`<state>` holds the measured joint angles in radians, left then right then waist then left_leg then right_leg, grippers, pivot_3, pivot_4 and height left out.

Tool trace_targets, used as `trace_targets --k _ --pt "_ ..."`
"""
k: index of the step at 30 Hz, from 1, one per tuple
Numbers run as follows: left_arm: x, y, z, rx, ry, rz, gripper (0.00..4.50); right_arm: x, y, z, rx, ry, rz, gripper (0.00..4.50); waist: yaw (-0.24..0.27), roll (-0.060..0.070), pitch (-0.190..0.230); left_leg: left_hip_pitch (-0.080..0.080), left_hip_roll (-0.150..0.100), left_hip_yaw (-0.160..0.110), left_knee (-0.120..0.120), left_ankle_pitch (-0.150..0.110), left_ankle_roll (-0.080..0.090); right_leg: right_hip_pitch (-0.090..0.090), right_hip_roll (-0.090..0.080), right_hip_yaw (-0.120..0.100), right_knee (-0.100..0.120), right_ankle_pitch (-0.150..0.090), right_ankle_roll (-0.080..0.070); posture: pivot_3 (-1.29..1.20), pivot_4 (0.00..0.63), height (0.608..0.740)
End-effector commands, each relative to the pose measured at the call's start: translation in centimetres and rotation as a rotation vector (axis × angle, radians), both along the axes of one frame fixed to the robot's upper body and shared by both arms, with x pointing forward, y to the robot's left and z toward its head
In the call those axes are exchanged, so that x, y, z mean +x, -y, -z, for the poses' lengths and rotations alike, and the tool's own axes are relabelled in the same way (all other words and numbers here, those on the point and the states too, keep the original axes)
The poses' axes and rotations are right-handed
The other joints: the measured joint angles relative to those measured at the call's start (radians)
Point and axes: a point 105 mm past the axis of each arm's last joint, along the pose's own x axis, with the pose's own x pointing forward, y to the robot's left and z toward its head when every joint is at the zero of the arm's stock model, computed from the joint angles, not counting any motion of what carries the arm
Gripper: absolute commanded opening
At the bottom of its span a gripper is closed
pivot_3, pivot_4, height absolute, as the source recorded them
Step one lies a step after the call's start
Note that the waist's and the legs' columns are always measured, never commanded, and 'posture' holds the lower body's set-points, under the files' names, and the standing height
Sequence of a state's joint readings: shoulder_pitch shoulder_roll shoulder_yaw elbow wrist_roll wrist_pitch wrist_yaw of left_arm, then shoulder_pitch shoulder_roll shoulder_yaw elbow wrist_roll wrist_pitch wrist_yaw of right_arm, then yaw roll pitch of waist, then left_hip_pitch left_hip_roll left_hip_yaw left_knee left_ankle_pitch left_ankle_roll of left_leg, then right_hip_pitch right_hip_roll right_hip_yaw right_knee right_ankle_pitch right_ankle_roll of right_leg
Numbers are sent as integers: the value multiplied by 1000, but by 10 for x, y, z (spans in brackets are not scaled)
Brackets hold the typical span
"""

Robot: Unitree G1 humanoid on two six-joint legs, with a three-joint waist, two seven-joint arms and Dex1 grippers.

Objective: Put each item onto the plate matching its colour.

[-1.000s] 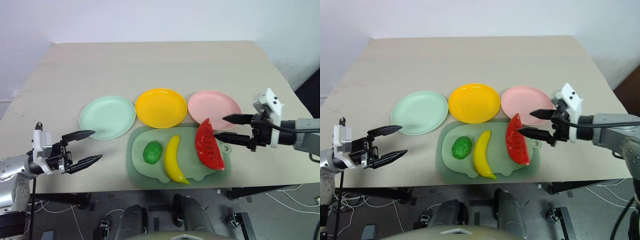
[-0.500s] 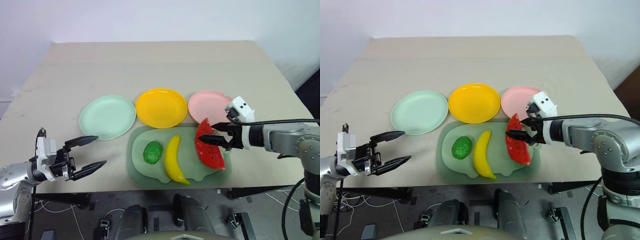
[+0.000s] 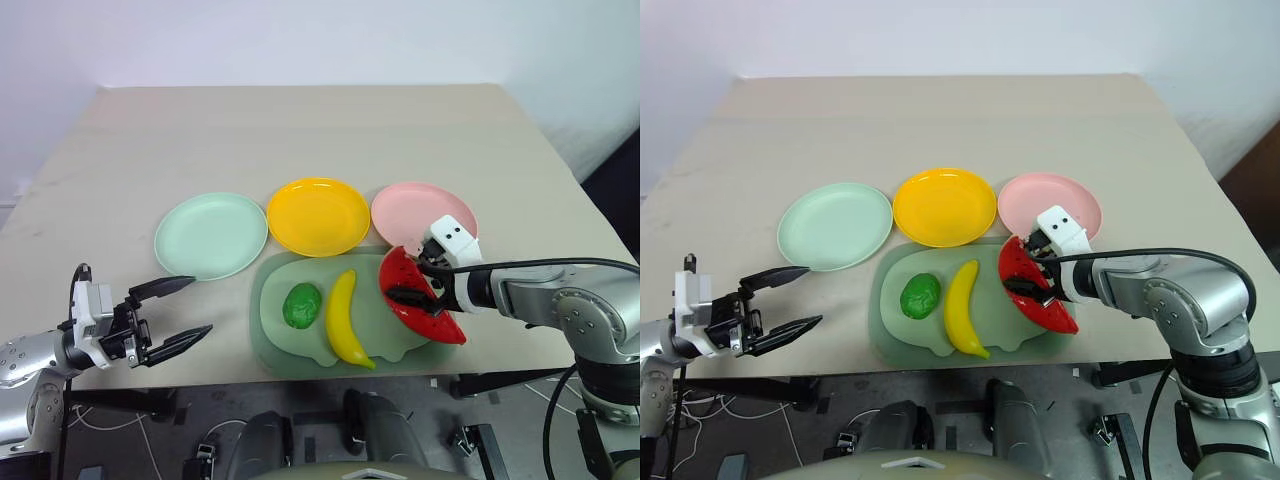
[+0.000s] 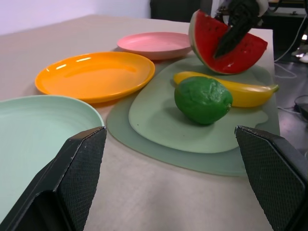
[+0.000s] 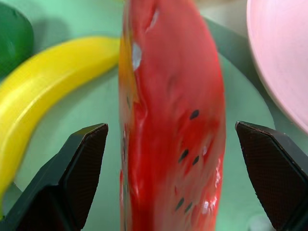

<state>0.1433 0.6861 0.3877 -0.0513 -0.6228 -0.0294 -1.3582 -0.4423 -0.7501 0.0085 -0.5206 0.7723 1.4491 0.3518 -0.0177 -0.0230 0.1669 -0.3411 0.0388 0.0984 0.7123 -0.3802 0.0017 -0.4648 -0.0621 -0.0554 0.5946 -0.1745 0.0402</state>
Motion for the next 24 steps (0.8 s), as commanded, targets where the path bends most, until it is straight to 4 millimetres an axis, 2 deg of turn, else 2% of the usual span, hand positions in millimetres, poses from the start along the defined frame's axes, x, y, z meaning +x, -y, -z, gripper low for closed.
trace_targets --k 1,8,9,12,14,16,20,24 --pt "0 -3 -8 -5 51 -9 4479 -6 0 18 -48 -45 -16 4500 0 -2 -1 0 0 0 0 0 0 0 0 0 0 0 0 0 150 736" --pt "1 -4 -5 -5 53 -17 4479 -11 1 27 -101 -59 -54 4500 1 -7 -5 1 1 0 0 0 0 0 0 0 0 0 0 0 150 736" --pt "1 -4 -5 -5 54 -18 4500 -11 2 28 -105 -61 -58 4078 1 -8 -5 1 1 0 0 0 0 0 0 -1 0 0 0 0 150 736" --pt "1 -4 -4 -7 56 -22 4500 -13 3 30 -128 -64 -77 3230 2 -10 -6 1 2 0 0 0 0 0 0 -1 -1 0 -1 0 150 736" --pt "1 -5 -3 -8 56 -24 4500 -12 3 30 -135 -63 -88 2914 4 -10 -6 1 2 0 0 0 0 0 0 -1 -1 0 -1 0 150 736" --pt "1 -5 -3 -8 56 -24 4500 -11 3 29 -132 -57 -94 2904 5 -10 -6 1 2 0 0 0 0 0 0 -1 -1 -1 -1 0 150 736" --pt "0 -5 -3 -10 53 -22 4500 -3 -8 1 -8 1 -140 2903 4 -10 -6 0 2 0 0 0 0 0 0 -1 -1 -1 -1 0 150 736" --pt "2 -5 -3 -11 55 -23 4500 25 -5 -49 158 103 -96 2903 0 -3 -2 -4 2 1 0 0 0 -4 0 -1 -1 0 -1 0 150 736"
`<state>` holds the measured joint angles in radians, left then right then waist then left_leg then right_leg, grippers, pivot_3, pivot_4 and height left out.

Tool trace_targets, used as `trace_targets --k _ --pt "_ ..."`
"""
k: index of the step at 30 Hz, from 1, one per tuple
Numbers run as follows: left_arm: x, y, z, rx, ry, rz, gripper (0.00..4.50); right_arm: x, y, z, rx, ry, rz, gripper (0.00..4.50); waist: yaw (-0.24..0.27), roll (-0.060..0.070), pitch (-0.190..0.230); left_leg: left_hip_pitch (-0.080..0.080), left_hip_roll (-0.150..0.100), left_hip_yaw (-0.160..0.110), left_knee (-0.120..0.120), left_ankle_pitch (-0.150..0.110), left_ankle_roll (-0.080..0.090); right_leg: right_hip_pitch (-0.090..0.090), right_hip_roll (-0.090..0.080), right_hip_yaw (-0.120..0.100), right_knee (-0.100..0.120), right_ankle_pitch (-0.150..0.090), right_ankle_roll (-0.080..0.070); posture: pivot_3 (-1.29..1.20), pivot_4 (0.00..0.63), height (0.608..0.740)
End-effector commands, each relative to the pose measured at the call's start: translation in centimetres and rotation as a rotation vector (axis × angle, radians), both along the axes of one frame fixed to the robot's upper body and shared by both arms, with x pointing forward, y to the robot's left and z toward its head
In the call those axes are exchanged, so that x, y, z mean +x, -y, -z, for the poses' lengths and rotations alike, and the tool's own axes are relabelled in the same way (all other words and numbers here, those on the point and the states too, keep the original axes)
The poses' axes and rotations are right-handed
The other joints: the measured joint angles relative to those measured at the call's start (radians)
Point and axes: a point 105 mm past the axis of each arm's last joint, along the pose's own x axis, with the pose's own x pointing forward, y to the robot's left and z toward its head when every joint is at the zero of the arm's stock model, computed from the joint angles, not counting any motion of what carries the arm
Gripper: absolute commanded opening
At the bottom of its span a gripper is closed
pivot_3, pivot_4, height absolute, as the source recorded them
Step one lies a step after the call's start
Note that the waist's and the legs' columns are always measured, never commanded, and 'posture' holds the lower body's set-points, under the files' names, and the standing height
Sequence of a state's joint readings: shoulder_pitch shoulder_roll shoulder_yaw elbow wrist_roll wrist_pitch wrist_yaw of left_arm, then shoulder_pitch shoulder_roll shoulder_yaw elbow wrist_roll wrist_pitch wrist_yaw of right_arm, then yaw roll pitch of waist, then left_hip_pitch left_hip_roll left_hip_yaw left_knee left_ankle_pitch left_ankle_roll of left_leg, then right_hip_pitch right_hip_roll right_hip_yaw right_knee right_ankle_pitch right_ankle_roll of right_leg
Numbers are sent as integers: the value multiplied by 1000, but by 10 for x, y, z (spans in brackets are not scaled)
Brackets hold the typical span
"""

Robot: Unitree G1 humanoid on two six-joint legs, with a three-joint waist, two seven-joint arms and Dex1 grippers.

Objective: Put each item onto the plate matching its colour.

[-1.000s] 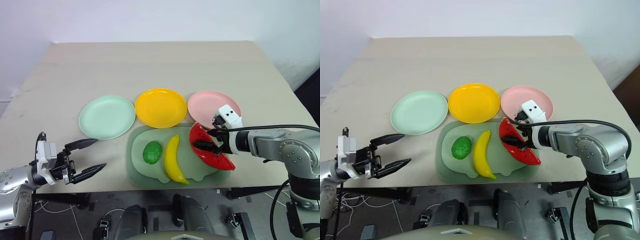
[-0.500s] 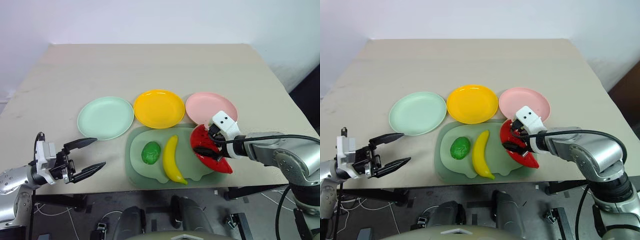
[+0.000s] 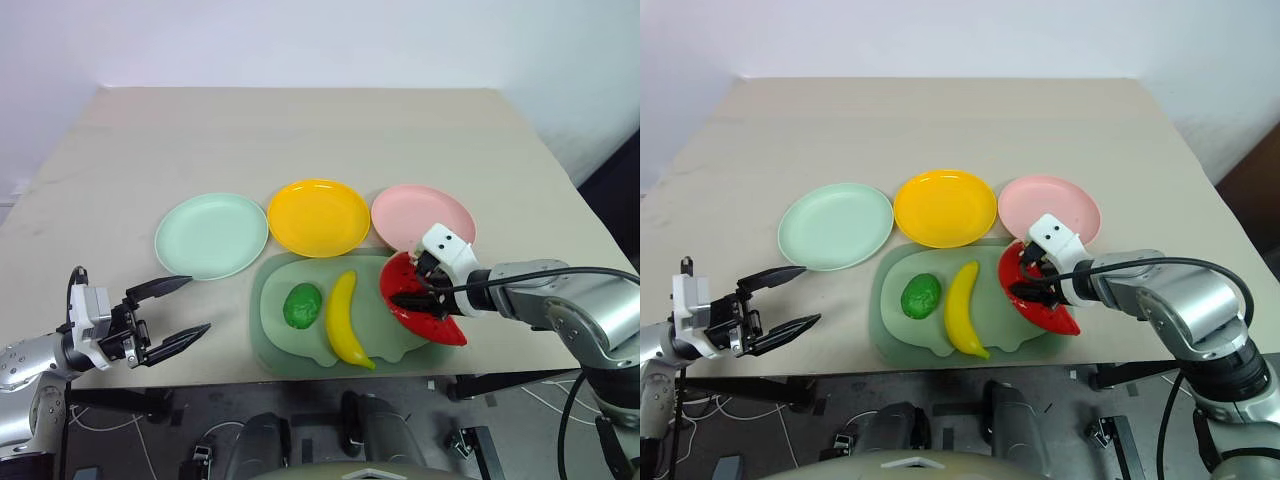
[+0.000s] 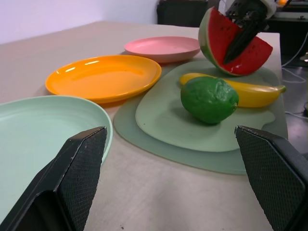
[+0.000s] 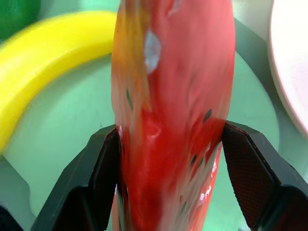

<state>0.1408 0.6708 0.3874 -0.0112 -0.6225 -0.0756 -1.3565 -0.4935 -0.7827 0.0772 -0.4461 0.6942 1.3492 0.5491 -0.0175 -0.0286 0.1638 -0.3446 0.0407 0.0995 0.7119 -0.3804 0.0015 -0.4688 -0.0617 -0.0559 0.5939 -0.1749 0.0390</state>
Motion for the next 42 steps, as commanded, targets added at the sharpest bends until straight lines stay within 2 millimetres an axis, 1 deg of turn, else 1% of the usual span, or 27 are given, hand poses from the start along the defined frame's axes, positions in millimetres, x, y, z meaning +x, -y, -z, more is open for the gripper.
trace_targets --k 1,3,4,6,8,9,12,15,18,20,22,23,25,29,32,34,36,37,38,42 --pt "1 -1 -7 2 37 2 4500 30 8 -56 143 141 57 2903 2 5 2 -3 0 0 0 0 0 -3 0 0 1 0 0 0 150 736" --pt "2 -1 -7 2 38 3 4500 41 14 -67 154 177 93 2903 6 6 3 -11 -2 0 2 0 0 -10 0 0 2 1 0 0 150 736" --pt "2 -1 -7 1 38 3 4500 50 20 -74 162 201 124 2903 7 6 3 -12 -4 1 2 0 0 -10 0 -1 2 1 0 0 150 736" --pt "3 -1 -7 -2 39 4 4500 70 38 -79 115 254 205 2903 8 6 3 -12 -4 1 2 0 0 -10 0 -3 2 1 1 0 150 736" --pt "4 0 -7 -5 42 5 4500 91 62 -70 11 290 309 2903 6 6 3 -13 -5 1 1 0 1 -10 -1 -3 1 1 1 0 150 736" --pt "4 0 -7 -5 43 5 4500 98 71 -65 -31 301 340 2903 5 6 3 -13 -6 2 1 -1 2 -9 -2 -2 0 1 0 0 150 736" --pt "5 0 -7 -5 44 4 4500 109 83 -58 -72 298 374 2903 3 7 4 -13 -7 3 2 -1 3 -9 -3 -1 0 1 0 0 150 736" --pt "4 1 -7 -5 43 5 4500 116 94 -47 -117 281 408 2903 1 8 4 -13 -7 3 2 -1 3 -9 -3 -1 0 2 2 0 150 736" --pt "4 1 -8 -3 43 4 4500 120 99 -41 -122 262 424 2903 -1 8 4 -12 -6 3 2 -1 3 -9 -2 -1 1 2 2 0 150 736" --pt "4 1 -8 -1 44 2 4500 122 101 -43 -116 268 428 3603 0 8 4 -11 -5 2 2 -1 2 -9 -1 -1 2 2 2 0 150 736" --pt "4 1 -9 0 45 1 4500 124 102 -47 -105 276 431 4167 0 9 5 -11 -5 3 2 -1 2 -9 -2 -1 2 2 2 0 150 736" --pt "4 2 -9 1 46 1 4500 125 102 -53 -90 290 426 4480 0 9 5 -11 -5 3 2 -1 2 -9 -2 -1 2 2 2 0 150 736" --pt "4 2 -9 3 46 1 4500 126 100 -66 -63 314 401 4480 0 10 5 -12 -5 3 3 -1 2 -9 -2 -1 2 2 2 0 150 736" --pt "4 3 -10 4 50 2 4500 124 98 -84 -49 342 351 4480 0 12 7 -12 -5 3 3 -1 2 -9 -2 -1 2 3 3 0 150 736" --pt "6 3 -11 5 54 3 4500 119 96 -105 -29 391 280 4480 2 13 7 -12 -5 3 2 -1 2 -9 -2 -1 1 3 3 0 150 736" --pt "6 3 -11 6 56 3 4500 113 91 -117 -17 429 192 4480 4 13 7 -12 -5 3 2 -1 2 -9 -2 -1 1 3 3 0 150 736" --pt "7 3 -12 6 57 5 4500 103 84 -125 -4 459 79 4480 3 14 8 -12 -5 3 2 -1 2 -9 -2 -1 1 3 3 0 150 736" --pt "7 3 -12 6 57 5 4500 100 81 -126 -1 466 46 4480 3 14 8 -12 -5 3 2 -1 2 -9 -2 -1 1 3 3 0 150 736" --pt "8 3 -12 6 57 6 4500 93 76 -128 -3 489 -31 4480 3 14 8 -12 -5 3 2 -1 2 -9 -2 -1 1 3 4 0 150 736" --pt "11 3 -14 8 59 10 4500 58 45 -122 29 504 -340 4480 4 14 8 -11 -5 2 2 -1 2 -8 -1 -1 1 3 4 0 150 736"
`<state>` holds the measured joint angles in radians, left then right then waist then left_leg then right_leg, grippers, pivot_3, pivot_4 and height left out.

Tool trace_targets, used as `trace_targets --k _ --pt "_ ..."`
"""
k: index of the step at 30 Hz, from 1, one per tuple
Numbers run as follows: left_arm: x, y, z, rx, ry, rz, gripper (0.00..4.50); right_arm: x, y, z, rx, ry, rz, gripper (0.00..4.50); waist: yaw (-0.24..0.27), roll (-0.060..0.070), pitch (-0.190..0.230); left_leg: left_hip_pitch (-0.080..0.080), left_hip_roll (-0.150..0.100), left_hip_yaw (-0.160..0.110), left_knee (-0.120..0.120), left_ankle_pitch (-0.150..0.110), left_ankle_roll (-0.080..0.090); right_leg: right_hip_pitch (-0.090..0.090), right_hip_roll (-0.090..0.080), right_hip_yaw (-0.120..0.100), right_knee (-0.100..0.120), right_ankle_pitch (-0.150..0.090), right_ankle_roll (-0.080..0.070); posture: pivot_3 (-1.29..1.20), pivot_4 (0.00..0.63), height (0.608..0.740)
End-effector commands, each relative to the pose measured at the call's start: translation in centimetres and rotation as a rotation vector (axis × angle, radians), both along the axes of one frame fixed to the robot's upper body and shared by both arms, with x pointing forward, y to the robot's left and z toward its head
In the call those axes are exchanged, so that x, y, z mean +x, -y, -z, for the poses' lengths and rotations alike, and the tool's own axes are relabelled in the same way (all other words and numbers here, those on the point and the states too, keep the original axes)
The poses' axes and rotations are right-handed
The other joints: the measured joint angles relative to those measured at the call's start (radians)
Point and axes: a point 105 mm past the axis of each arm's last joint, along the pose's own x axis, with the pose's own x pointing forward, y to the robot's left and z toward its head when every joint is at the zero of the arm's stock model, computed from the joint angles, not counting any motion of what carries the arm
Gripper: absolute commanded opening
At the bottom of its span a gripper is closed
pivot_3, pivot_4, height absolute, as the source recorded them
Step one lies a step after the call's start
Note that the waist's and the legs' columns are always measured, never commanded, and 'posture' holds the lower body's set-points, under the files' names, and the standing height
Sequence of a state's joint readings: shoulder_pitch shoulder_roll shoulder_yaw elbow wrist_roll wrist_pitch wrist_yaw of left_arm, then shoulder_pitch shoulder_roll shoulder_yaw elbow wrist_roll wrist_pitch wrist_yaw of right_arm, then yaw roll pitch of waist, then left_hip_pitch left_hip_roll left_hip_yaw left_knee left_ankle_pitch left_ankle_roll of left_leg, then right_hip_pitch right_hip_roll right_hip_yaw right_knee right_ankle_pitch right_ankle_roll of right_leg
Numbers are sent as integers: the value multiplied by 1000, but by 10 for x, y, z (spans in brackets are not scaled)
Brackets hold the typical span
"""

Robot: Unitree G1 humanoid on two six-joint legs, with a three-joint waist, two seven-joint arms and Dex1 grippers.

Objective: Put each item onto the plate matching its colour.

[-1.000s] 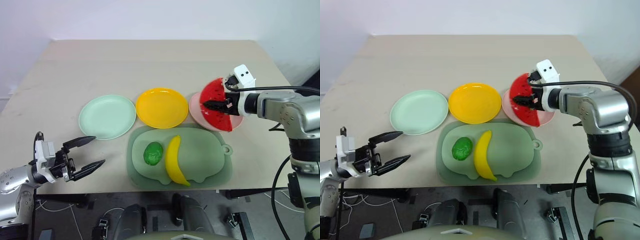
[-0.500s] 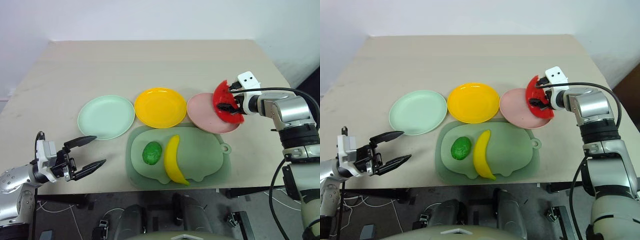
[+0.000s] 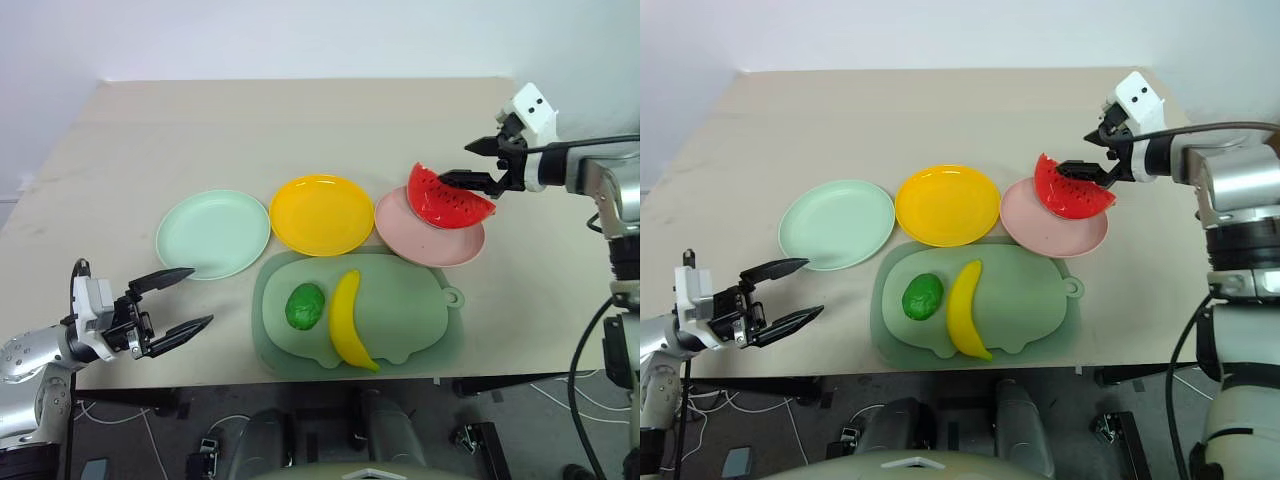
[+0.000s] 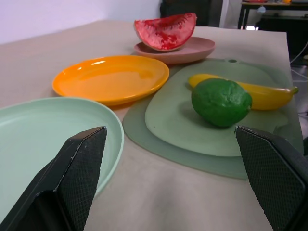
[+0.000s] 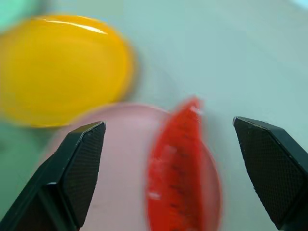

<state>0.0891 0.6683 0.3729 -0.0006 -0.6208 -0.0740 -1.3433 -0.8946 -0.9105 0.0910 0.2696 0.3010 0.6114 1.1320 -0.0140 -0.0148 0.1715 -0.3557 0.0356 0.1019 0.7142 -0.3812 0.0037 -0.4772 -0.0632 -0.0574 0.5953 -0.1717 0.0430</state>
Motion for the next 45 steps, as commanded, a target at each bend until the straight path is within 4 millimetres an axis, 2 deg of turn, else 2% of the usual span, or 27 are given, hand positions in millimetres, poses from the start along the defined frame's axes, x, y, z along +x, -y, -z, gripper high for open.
trace_targets --k 1,3,6,9,14,18,28,34,45 --pt "2 -1 -7 17 27 5 4500 -32 -31 -10 -8 64 -278 4480 0 0 0 0 0 0 0 0 0 0 0 0 0 0 0 0 150 736" --pt "3 0 -8 18 28 6 4500 -46 -46 -3 -12 56 -385 4480 -1 0 0 0 0 0 1 0 0 0 0 0 0 0 0 0 150 736" --pt "3 1 -9 17 28 7 4500 -55 -66 8 -23 69 -477 4480 -4 0 0 1 0 0 1 0 0 0 0 0 1 0 0 0 150 736" --pt "1 2 -9 16 29 7 4500 -67 -83 29 -73 18 -584 4480 0 0 0 2 0 0 1 1 -1 1 0 0 1 0 0 0 150 736" --pt "-1 3 -11 19 27 8 4500 -78 -99 57 -162 -41 -724 4480 3 0 0 1 -1 0 2 1 -1 1 -1 0 1 0 0 0 150 736" --pt "-2 3 -11 22 23 13 4500 -79 -107 77 -247 -53 -817 4480 1 0 0 2 -1 0 2 1 -1 2 -1 0 1 0 0 0 150 736" --pt "-3 4 -9 39 16 32 4500 -74 -125 97 -389 -14 -970 4480 0 0 0 2 -1 0 2 4 -8 2 0 0 2 0 0 0 150 736" --pt "-5 6 -9 33 19 31 4500 -76 -136 105 -411 -8 -1033 4480 2 0 0 2 -1 0 2 5 -8 2 0 0 2 0 0 0 150 736" --pt "-9 3 -8 27 24 -2 4500 -83 -152 132 -467 -22 -1131 4480 0 0 0 2 -1 0 2 5 -9 2 0 0 3 0 0 0 150 736"
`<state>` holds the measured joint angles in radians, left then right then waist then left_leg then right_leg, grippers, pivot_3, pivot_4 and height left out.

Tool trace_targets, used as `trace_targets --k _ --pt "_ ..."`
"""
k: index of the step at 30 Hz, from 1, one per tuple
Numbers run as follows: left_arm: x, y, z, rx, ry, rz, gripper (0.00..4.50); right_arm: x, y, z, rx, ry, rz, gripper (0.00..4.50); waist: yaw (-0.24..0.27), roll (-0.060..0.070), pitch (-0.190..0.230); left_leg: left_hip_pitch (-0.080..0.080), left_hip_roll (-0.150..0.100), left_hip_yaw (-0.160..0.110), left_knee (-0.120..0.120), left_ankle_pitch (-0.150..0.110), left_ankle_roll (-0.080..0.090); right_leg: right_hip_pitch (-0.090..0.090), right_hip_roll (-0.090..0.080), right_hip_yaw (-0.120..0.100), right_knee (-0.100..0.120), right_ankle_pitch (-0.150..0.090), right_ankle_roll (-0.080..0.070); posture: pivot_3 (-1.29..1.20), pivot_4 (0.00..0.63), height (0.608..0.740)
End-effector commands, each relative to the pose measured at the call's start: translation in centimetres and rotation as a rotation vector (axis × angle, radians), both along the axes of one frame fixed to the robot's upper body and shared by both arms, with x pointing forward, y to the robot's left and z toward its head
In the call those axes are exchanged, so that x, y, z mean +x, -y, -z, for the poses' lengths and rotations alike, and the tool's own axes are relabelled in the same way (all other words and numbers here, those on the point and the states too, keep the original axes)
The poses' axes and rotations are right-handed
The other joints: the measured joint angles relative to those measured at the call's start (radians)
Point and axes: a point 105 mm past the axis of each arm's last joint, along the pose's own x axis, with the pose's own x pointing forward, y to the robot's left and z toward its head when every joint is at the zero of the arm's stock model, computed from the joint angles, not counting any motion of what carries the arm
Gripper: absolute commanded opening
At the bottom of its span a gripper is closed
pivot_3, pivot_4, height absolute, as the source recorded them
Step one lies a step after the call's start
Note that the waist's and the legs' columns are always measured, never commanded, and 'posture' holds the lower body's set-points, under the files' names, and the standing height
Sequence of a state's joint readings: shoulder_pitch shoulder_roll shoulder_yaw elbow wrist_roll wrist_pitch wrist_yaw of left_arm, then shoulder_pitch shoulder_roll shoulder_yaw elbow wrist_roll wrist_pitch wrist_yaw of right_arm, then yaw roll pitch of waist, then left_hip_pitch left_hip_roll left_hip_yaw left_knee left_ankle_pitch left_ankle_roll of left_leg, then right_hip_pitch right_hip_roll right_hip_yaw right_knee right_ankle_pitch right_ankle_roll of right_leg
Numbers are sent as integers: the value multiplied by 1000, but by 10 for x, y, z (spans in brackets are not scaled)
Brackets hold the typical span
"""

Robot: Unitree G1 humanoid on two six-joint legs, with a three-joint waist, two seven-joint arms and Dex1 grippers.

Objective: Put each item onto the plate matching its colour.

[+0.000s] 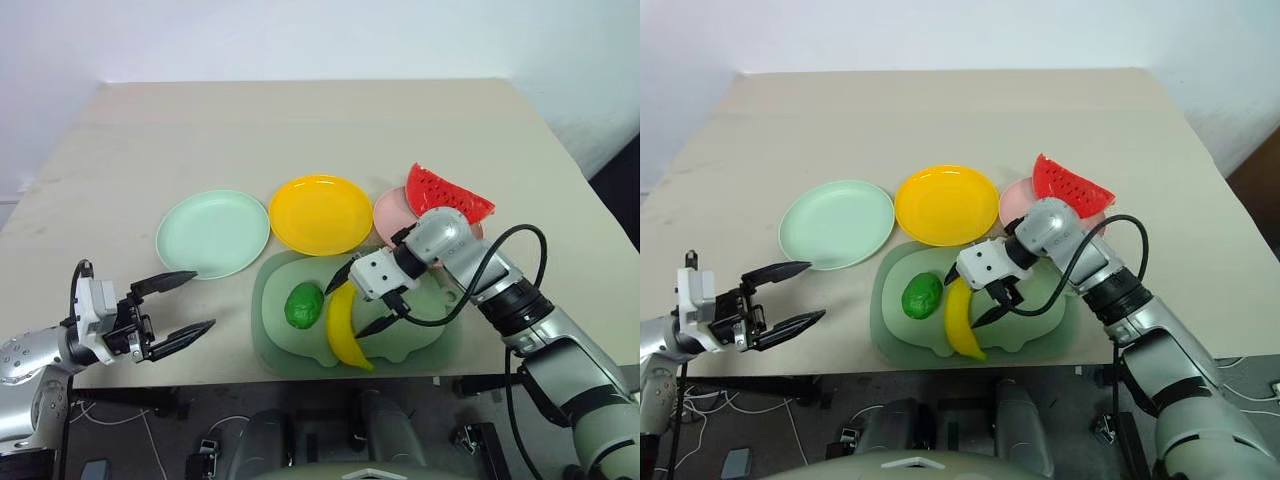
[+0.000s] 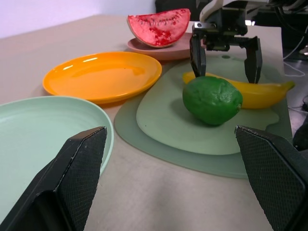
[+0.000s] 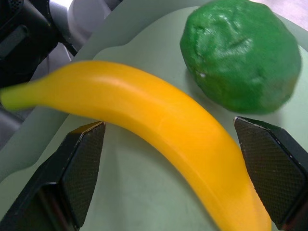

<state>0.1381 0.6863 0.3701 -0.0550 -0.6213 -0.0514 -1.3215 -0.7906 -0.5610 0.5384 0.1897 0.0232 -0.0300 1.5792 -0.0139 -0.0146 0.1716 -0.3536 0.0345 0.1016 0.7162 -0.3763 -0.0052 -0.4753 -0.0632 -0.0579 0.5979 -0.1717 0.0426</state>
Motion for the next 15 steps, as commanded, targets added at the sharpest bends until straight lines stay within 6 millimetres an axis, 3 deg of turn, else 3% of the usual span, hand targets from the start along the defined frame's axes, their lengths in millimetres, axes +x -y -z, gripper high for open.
trace_targets --k 1,4,6,12,13,15 --pt "-2 1 -10 2 54 -4 4500 -1 -5 4 -13 22 -43 4480 0 0 0 0 0 0 0 0 0 0 0 0 0 0 0 0 150 736" --pt "-3 1 -10 1 57 -10 4500 -4 -6 12 -27 15 -55 4306 1 0 0 0 0 0 0 0 0 0 0 0 0 0 0 0 150 736" --pt "-3 1 -10 0 59 -13 4500 -6 -4 16 -34 14 -58 3877 0 0 0 0 0 0 0 0 0 0 0 0 0 0 0 0 150 736" --pt "-3 1 -9 -2 60 -17 4500 -8 2 18 -33 15 -51 1869 -1 0 0 3 0 0 0 0 0 3 0 0 0 0 0 0 150 736" --pt "-3 1 -9 -2 60 -17 4500 -8 2 18 -31 18 -49 1629 -1 0 0 4 0 0 0 0 0 3 0 0 1 0 0 0 150 736" --pt "-2 2 -9 -5 60 -14 4500 -7 3 15 -23 21 -41 1613 0 0 -1 4 0 0 0 0 0 3 0 0 1 0 0 0 150 736"
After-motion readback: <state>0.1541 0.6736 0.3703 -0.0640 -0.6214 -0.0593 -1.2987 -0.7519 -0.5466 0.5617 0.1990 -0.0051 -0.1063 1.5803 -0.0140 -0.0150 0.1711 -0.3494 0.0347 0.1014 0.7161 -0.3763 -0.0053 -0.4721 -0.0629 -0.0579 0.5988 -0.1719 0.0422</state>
